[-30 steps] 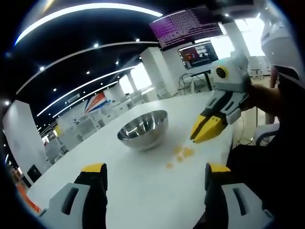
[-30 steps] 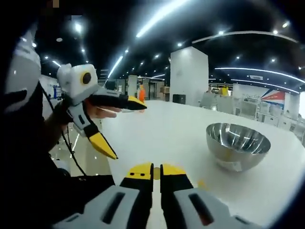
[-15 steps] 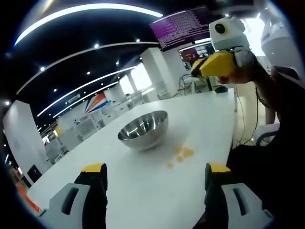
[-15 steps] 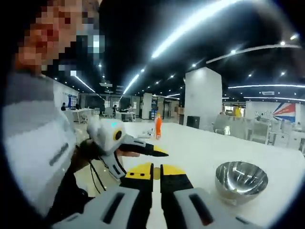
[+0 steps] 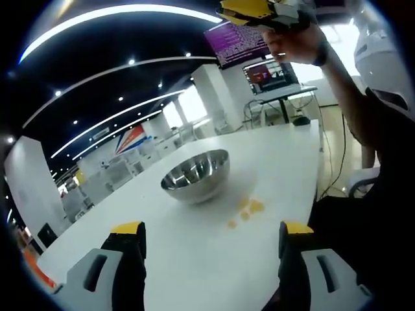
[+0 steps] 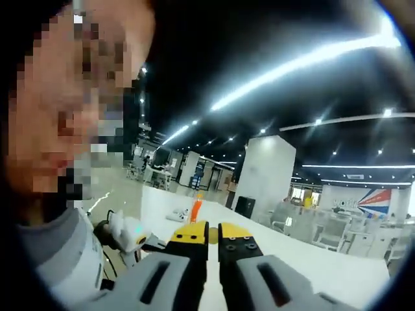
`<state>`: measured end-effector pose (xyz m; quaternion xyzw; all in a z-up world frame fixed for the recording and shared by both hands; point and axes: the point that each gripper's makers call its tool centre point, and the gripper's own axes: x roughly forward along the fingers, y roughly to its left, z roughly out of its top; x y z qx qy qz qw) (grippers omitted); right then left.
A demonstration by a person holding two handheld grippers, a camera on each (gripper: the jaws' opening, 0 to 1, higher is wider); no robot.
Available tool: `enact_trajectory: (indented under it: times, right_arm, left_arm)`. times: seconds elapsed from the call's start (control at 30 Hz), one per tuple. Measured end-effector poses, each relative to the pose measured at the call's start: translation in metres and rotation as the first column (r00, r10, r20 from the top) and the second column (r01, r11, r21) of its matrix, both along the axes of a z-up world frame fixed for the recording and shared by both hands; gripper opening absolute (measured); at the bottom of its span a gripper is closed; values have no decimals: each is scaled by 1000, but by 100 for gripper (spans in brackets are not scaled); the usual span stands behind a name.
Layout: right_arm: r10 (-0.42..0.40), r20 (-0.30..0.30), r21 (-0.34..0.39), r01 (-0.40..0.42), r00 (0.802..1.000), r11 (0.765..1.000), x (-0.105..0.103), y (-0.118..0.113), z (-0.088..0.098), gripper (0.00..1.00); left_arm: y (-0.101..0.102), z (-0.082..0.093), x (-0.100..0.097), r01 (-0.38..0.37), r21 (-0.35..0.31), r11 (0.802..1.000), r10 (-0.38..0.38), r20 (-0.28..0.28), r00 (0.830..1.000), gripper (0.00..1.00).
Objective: Pick up the QQ candy scattered on the table and place it into the stainless steel bowl on the table
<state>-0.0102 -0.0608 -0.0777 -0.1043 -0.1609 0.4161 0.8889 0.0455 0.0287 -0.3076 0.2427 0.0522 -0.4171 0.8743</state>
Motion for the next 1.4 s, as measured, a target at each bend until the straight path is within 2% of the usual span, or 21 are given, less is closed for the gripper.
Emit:
enact_trajectory:
  times: [0.1,0.13,0.23,0.33,0.43,0.47,0.5,0.57,0.73,0.77,0.93,1.13,1.4]
  right_arm:
    - [-41,33,6,41,999,999,11,-7,10,5]
    - [-50,28,13,50,998,999,18,-11,11,5]
    - [-125,-37,32,126,992,992,55,-28,1,5]
    - [-197,-80,20,200,977,980,89,-43,-15,5]
    - [-231,-150,0,234,961,972,126,-53,-44,5]
    - [-253,-191,-19,254,948,967,142,-58,-58,5]
    - [-285,-226,-35,284,931,958,159,-59,-81,5]
    - [-326,-275,-81,316,904,945,188,-68,-111,5]
    - [-353,-389,-117,334,851,935,223,-77,-163,5]
    - [-357,-396,-121,337,846,934,229,-79,-171,5]
    - [-388,-470,-159,356,793,921,244,-87,-213,5]
    - [-403,-483,-190,356,777,915,245,-85,-231,6]
    - [-406,-472,-182,364,783,913,244,-86,-226,8]
  left_arm:
    - [0,0,0,1,3,1000,-1,1,1000,85]
    - [-1,0,0,1,3,1000,-1,1,1000,85]
    - [-1,1,0,3,5,1000,-3,4,1000,85]
    - [-2,1,0,6,4,1000,-6,4,1000,85]
    - [-1,1,0,4,6,1000,-4,3,1000,85]
    - [0,1,1,0,8,1000,0,1,1000,85]
    - [1,0,2,-3,11,1000,3,0,1000,85]
    - [2,1,3,-5,16,1000,5,4,1000,85]
    - [4,5,1,-8,9,1000,8,7,1000,85]
    - [4,4,1,-10,12,1000,10,6,1000,85]
    - [7,4,1,-16,13,1000,16,6,1000,85]
    - [7,3,0,-14,16,1000,14,2,1000,85]
    - [8,3,-1,-18,12,1000,18,4,1000,85]
